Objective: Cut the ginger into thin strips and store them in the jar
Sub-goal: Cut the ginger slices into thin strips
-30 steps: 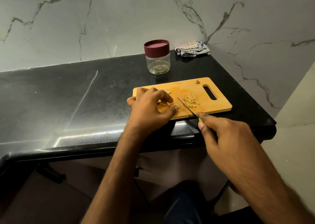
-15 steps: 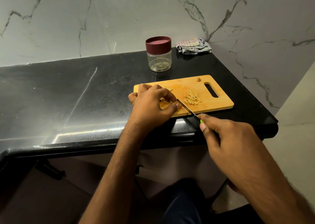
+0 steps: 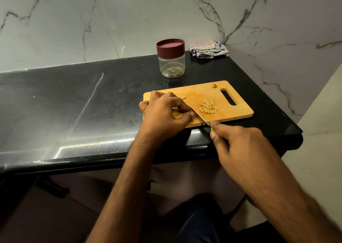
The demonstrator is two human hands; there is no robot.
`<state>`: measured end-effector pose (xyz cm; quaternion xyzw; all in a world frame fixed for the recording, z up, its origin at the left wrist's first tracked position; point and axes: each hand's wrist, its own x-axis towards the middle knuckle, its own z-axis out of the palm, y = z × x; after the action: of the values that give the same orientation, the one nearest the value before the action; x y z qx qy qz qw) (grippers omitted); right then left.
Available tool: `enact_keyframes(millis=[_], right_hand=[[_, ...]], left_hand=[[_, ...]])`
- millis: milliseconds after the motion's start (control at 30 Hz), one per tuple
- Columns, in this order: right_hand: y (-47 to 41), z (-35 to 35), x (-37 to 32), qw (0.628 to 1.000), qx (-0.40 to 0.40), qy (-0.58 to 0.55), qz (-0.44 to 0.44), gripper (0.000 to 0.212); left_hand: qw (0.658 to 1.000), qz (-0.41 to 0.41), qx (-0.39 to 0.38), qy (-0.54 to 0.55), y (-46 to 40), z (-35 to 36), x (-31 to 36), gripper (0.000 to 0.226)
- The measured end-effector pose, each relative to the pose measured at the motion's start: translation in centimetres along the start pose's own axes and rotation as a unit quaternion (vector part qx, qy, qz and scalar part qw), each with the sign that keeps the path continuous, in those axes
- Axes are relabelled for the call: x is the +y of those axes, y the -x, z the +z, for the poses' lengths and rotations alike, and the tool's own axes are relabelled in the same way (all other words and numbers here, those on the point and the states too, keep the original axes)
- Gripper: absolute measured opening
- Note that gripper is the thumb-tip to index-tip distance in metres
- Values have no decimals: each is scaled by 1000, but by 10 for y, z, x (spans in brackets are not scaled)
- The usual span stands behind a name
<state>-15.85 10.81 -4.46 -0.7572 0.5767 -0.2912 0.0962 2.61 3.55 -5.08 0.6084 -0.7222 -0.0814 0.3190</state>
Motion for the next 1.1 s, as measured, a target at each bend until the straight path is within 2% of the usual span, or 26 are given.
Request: enact_keyframes(millis=[200,333,467,567,767,933,1100], right_hand=[[14,-11,7,1000,20,19,14,37],[8,-6,7,998,22,56,18,42],[8,-3,6,999,21,42,14,44],[8,-3,5,999,17,36,9,44],[10,-5,6,999,45,24,-4,39],[8,-4,3,999,49,-1,3,37],[8,-4,1,999,25,-21,3,37]], left_hand=[[1000,-5,-1,6,-1,0,-1,17],[999,32,-2,-26,2,0,0,31],[995,76,-20,-60,3,0,3,17],[993,83,-31,-76,2,1,3,22],[998,59,-6,-36,3,0,1,32],[1000,4,21,4,3,0,0,22],[1000,-2,9,7,2,0,0,12]])
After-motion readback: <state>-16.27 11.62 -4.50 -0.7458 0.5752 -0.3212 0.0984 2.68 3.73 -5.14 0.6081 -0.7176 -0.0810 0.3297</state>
